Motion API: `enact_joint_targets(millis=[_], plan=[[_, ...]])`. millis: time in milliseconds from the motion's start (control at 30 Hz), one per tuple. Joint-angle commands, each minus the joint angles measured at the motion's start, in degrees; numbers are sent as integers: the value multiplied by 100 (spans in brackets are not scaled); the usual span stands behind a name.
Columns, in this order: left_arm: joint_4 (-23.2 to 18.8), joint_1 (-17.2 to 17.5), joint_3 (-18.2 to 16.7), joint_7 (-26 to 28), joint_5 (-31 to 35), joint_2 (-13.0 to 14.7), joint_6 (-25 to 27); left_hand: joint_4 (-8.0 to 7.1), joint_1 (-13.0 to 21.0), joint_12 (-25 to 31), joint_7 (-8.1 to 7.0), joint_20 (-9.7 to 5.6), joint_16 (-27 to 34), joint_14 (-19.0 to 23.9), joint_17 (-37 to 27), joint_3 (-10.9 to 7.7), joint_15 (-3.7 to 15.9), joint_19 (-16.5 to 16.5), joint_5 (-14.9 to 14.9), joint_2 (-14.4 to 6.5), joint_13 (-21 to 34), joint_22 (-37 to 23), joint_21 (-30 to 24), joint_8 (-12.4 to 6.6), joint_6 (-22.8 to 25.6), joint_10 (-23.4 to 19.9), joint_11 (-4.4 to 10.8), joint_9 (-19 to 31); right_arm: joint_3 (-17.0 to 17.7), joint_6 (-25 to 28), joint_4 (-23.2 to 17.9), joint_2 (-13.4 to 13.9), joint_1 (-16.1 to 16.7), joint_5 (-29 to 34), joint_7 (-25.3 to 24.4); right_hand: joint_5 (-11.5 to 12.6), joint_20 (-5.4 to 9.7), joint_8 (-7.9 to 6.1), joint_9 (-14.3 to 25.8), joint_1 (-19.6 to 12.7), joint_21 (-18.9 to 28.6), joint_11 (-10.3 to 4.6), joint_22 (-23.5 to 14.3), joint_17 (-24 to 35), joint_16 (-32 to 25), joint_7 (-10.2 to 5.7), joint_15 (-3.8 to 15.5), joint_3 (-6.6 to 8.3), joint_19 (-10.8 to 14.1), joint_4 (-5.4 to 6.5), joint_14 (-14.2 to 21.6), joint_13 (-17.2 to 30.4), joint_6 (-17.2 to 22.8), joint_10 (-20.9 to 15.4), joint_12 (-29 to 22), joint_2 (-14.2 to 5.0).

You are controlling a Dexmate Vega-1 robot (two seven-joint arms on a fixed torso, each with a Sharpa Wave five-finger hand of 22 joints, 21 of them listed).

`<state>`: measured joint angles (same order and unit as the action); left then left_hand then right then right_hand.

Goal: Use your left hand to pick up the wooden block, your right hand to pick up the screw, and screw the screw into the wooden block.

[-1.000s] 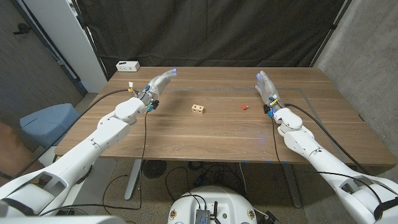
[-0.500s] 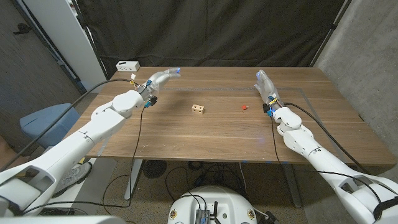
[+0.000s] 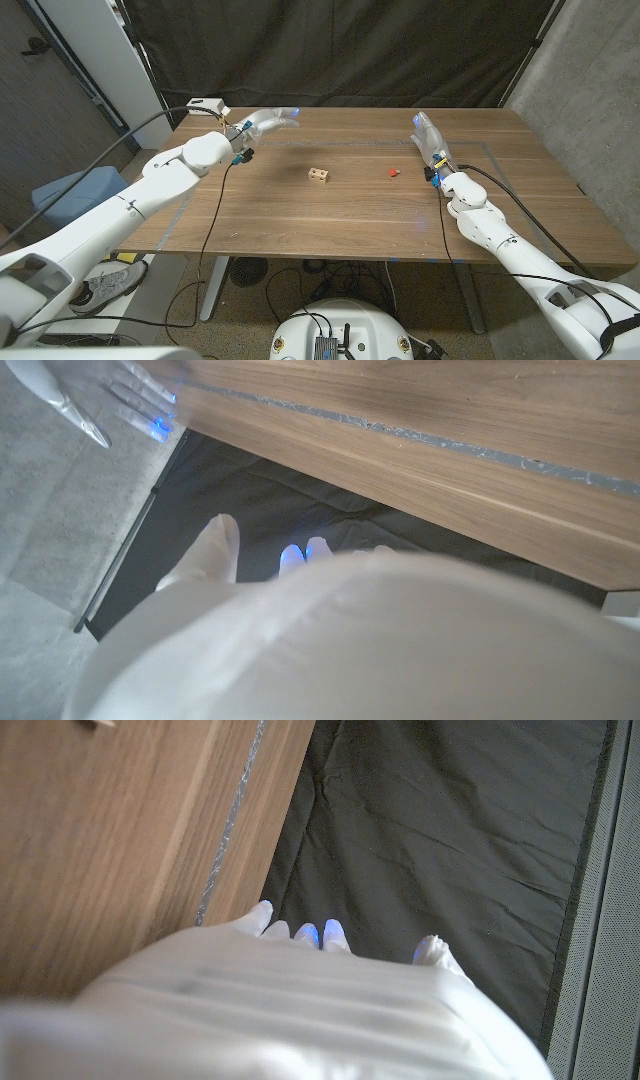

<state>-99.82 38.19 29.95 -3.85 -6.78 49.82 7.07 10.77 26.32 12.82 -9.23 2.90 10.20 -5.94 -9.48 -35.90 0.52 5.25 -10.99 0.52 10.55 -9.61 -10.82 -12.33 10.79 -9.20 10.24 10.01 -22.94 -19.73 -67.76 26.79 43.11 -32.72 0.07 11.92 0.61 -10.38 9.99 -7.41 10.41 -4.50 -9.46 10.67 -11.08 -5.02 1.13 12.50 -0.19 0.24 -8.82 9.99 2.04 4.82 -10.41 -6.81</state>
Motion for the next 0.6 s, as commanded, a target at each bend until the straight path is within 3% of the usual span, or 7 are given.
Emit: enact_joint_targets(millis=[33,400,600], plan=[[-423,-325,250,-457,633,206,527,14,115,8,-58,41,55,52,-23,35,8,-50,44,76,21,-6,-34,-23,-2,-21,30,28,39,-4,38,49,26,-22,16,18,-15,-33,30,4,51,-35,-28,15,-9,-34,-17,43,-12,17,-19,29,16,25,-23,39],[-770,-653,635,-914,1579,318,895,8,414,31,-75,99,58,142,-23,54,6,-88,48,280,33,-5,-11,-50,111,-168,64,38,46,-12,83,62,10,-19,25,22,-24,-31,31,6,51,-39,-28,14,-7,-31,-17,51,-12,16,-22,29,13,24,-24,37],[-865,-761,794,-1127,2061,348,822,1,635,8,-140,168,26,82,-26,49,42,6,40,371,41,-13,27,-33,106,-168,123,43,53,8,59,67,33,-6,-35,24,-25,-33,31,7,53,-40,-28,13,-6,-28,-11,56,-8,16,-24,29,15,23,-25,37]])
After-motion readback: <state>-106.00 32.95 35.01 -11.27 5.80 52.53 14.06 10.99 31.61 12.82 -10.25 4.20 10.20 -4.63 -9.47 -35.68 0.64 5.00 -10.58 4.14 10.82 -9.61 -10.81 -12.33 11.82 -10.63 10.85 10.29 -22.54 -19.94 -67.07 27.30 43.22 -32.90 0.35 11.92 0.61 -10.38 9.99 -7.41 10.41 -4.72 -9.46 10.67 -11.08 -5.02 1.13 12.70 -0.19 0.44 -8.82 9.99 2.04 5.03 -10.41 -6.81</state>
